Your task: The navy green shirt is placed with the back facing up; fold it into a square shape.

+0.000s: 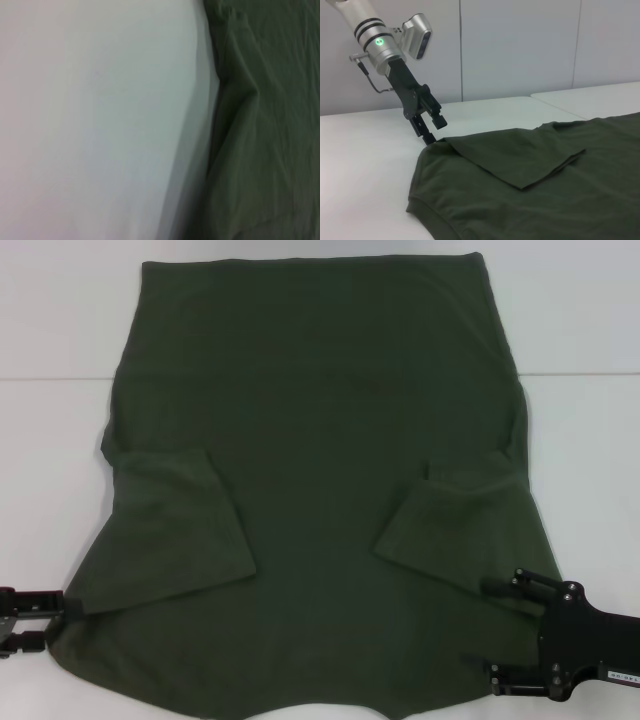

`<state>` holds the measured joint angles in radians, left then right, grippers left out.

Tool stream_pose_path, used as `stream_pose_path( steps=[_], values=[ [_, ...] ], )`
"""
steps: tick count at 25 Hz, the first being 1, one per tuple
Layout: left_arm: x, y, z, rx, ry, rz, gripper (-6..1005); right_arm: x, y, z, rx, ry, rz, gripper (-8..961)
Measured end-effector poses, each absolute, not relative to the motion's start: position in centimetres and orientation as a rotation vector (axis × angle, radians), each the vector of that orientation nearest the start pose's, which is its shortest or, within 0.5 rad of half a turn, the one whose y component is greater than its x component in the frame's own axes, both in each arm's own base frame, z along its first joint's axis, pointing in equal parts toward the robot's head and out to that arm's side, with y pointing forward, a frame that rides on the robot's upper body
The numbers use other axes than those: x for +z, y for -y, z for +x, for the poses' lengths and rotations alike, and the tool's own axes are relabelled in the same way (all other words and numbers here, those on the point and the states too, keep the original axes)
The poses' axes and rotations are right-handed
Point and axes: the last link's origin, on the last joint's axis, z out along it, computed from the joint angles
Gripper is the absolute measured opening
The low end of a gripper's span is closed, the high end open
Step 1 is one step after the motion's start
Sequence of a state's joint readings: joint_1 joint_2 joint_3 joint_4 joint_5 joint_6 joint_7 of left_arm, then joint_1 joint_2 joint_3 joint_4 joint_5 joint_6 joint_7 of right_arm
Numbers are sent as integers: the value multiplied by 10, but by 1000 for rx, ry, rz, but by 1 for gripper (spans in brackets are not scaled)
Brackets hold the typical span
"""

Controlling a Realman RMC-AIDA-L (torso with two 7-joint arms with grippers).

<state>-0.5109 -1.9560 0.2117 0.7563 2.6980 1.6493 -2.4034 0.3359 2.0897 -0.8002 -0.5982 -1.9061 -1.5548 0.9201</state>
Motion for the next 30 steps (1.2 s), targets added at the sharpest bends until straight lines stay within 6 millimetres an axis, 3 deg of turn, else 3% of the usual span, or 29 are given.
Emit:
stream_pose_path(
  steps=[20, 30],
  values=[
    [71, -290, -367, 379, -2517, 2226, 848, -24, -268, 304, 651, -272, -2729, 921],
    [61, -299, -354, 360, -2447, 2231, 848, -24, -268, 304, 651, -273, -2728, 920]
  ],
)
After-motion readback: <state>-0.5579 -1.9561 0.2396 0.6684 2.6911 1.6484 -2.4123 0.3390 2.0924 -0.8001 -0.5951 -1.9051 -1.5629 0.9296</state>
